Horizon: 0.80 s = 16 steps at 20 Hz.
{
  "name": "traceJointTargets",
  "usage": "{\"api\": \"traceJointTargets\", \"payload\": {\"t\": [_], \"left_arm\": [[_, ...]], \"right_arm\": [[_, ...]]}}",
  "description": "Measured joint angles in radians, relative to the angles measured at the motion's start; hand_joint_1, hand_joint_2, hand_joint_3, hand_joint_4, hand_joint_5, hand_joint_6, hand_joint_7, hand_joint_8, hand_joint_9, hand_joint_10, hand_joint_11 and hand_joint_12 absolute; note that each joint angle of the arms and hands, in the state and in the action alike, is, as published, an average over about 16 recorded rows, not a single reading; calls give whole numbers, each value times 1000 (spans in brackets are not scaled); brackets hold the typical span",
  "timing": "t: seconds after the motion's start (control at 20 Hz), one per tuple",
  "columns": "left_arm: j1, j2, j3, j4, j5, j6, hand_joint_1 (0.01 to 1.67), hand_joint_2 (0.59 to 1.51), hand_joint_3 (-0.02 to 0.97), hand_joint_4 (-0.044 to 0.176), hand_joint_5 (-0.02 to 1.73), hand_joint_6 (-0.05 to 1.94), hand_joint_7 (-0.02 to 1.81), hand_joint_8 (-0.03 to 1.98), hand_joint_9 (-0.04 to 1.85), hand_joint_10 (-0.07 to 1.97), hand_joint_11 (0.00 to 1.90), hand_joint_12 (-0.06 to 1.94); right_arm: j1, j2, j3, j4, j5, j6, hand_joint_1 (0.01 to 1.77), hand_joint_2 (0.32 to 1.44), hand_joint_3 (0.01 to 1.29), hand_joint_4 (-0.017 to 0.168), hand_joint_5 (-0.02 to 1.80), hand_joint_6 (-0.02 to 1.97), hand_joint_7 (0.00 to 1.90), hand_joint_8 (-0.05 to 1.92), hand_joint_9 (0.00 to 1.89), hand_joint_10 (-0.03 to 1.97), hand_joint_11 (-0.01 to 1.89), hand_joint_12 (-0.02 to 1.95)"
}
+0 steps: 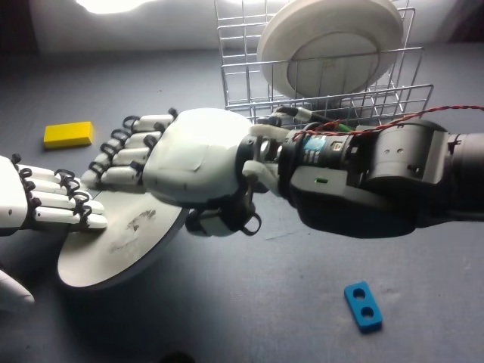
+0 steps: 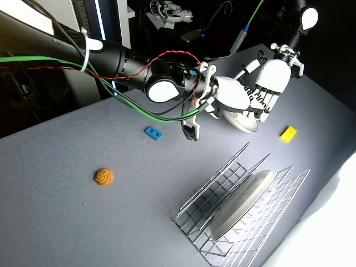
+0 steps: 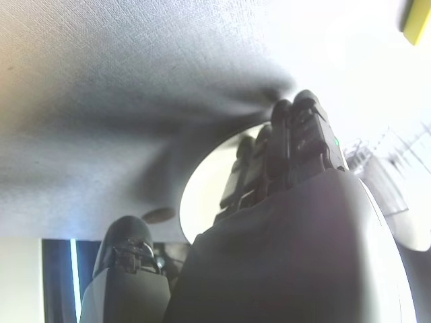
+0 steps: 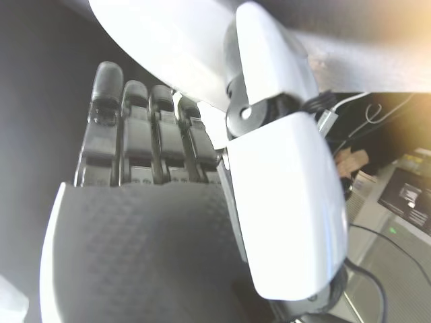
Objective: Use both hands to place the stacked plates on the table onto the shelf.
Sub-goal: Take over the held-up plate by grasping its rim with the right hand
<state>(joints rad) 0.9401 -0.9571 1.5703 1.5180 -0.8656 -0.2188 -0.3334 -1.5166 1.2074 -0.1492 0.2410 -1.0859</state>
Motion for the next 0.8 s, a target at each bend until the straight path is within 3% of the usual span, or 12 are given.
{"api": "traceJointTargets", "payload": {"t": [0.8], "left_arm": [[0, -1, 0, 1, -4, 0, 13, 1103, 20, -8, -6, -12, -14, -25, 28, 25, 13, 9]], "right_arm": [[-40, -78, 45, 25, 10, -15, 1268, 1060, 18, 0, 162, 29, 214, 17, 205, 25, 15, 907]]}}
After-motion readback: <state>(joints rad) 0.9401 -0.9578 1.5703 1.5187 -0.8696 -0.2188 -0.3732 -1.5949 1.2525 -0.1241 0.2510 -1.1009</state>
